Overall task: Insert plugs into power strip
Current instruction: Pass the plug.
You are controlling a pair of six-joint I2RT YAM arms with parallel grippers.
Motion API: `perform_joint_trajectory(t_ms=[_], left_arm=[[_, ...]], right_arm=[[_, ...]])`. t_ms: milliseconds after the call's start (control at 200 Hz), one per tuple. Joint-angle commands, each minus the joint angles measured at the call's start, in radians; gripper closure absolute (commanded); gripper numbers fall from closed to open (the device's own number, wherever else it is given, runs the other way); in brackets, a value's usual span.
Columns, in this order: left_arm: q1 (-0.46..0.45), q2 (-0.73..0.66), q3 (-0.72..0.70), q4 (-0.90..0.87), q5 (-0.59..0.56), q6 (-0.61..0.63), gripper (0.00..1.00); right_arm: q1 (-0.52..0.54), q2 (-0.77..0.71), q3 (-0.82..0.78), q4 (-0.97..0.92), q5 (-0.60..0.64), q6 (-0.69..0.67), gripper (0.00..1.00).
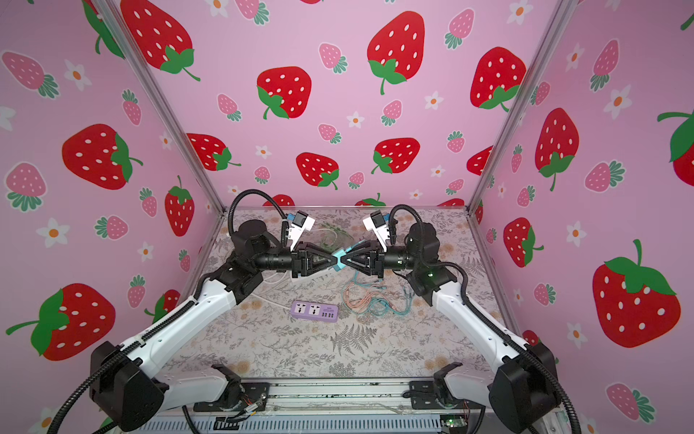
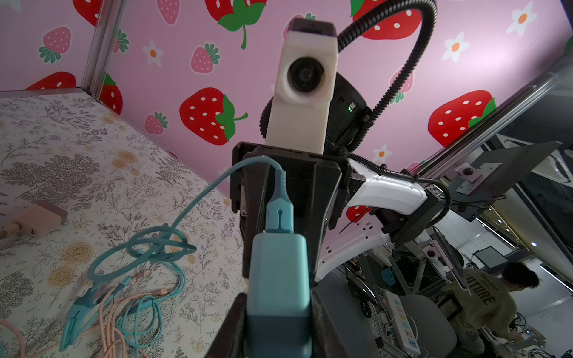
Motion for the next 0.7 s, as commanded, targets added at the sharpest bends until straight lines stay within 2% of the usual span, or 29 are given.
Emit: perform_joint_trajectory(t_ms=[0, 160, 255, 320, 335, 405, 460, 575, 695], left_arm=[[-0.002, 0.003, 0.051, 0.012, 0.010, 0.015, 1.00], [0.002, 0.004, 0.055, -0.010, -0.024, 0.008, 1.00], [0.036, 0.018, 0.026, 0.096, -0.008, -0.105, 0.98], [0.059, 0.024, 0.020, 0.094, -0.010, -0.123, 0.95], [0.064, 0.024, 0.016, 0.091, -0.011, -0.123, 0.91], [0.083, 0.016, -0.006, 0.099, -0.015, -0.136, 0.85], [0.099, 0.005, -0.021, 0.103, -0.016, -0.141, 0.75], [0.127, -0.029, -0.053, 0.108, -0.020, -0.150, 0.64], [0.162, -0.066, -0.077, 0.071, -0.023, -0.137, 0.56]], right_arm=[[0.018, 0.005, 0.032, 0.007, -0.043, -0.023, 0.70], [0.020, 0.006, 0.033, 0.007, -0.035, -0.029, 0.86], [0.019, 0.007, 0.035, -0.002, -0.014, -0.042, 0.90], [0.017, 0.006, 0.035, -0.005, 0.002, -0.051, 0.93], [0.015, 0.006, 0.036, -0.006, 0.006, -0.053, 0.94], [0.011, 0.009, 0.039, -0.008, 0.026, -0.059, 0.97], [0.005, 0.010, 0.041, -0.009, 0.040, -0.062, 1.00], [-0.008, 0.023, 0.050, -0.010, 0.074, -0.075, 1.00], [-0.021, 0.051, 0.066, -0.010, 0.085, -0.099, 1.00]])
